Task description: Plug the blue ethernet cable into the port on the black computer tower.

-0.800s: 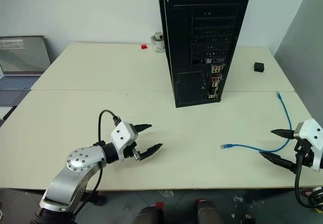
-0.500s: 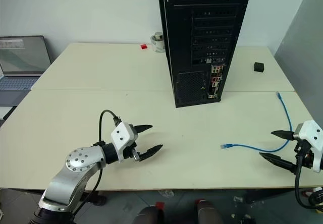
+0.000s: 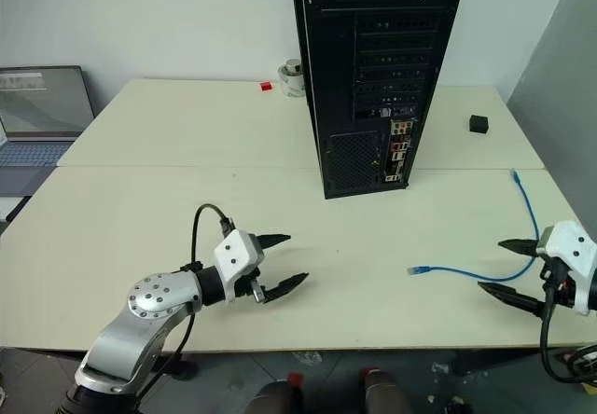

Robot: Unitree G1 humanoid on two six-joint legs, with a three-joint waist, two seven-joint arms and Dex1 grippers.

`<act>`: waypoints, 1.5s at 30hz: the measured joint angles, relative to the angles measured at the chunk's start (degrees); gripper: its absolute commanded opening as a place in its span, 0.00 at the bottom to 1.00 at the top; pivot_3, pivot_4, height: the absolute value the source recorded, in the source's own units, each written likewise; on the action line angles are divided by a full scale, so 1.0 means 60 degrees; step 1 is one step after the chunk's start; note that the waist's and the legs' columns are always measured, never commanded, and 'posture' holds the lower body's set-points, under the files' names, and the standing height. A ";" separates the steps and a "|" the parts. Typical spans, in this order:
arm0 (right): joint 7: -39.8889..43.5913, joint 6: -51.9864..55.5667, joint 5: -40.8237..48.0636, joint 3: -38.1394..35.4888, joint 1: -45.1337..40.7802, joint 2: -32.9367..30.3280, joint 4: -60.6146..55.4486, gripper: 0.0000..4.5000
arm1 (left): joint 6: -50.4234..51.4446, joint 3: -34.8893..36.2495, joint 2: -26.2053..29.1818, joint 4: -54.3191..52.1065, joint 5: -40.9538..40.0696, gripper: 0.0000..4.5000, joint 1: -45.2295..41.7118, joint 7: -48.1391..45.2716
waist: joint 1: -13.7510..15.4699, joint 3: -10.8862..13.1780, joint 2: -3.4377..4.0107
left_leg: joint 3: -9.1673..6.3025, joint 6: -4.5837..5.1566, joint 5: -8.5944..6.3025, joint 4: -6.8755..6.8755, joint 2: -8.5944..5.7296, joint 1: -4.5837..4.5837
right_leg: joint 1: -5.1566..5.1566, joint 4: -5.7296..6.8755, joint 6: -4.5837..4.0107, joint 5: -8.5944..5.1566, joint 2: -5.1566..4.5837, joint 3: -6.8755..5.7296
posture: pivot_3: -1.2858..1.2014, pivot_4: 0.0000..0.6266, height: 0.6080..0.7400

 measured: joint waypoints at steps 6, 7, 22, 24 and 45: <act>0.0075 0.0011 -0.0022 0.0705 -0.0626 -0.0054 -0.0214 1.00 | -0.0087 -0.0387 0.0588 -0.0433 0.0065 0.96 0.0200 -0.0538 | -0.0011 0.0000 0.0000 | -0.0002 0.0000 0.0000 0.0000 0.0002 0.0003 | 0.0000 0.0001 0.0000 0.0000 0.0001 0.0003 | 0.52 0.24 1.00; 0.0072 0.0020 -0.0034 0.0925 -0.0810 -0.0057 -0.0267 1.00 | -0.0118 -0.0421 0.0588 -0.0519 0.0035 0.96 0.0272 -0.0608 | -0.0013 0.0000 -0.0001 | -0.0003 0.0000 0.0000 0.0000 0.0003 0.0004 | 0.0000 0.0001 0.0000 0.0000 0.0001 0.0003 | 0.52 0.24 1.00; 0.0598 -0.1209 -0.1845 0.4826 -0.4125 0.0390 0.2211 1.00 | -0.0188 -0.0920 0.0338 -0.0741 -0.0080 0.96 0.0007 -0.0637 | -0.0007 0.0002 -0.0002 | -0.0012 0.0000 0.0000 0.0008 0.0002 0.0003 | 0.0000 0.0002 -0.0005 0.0002 -0.0003 -0.0003 | 0.52 0.24 1.00; 0.0703 -0.1384 -0.1985 0.5108 -0.4257 0.0491 0.2500 1.00 | -0.0187 -0.0935 0.0304 -0.0738 -0.0051 0.96 0.0011 -0.0621 | -0.0002 0.0001 0.0000 | -0.0030 0.0000 0.0000 0.0008 0.0002 0.0003 | 0.0000 0.0004 -0.0005 0.0003 -0.0004 0.0000 | 0.52 0.24 1.00; 0.0884 -0.2219 -0.2930 0.5646 -0.4974 0.1063 0.4264 0.00 | 0.0066 -0.1092 0.0331 -0.0759 0.0028 1.00 0.0036 -0.0427 | -0.0006 0.0000 0.0002 | -0.0032 0.0000 0.0000 0.0011 0.0002 0.0006 | 0.0000 0.0008 -0.0007 0.0004 -0.0007 -0.0001 | 0.52 0.24 1.00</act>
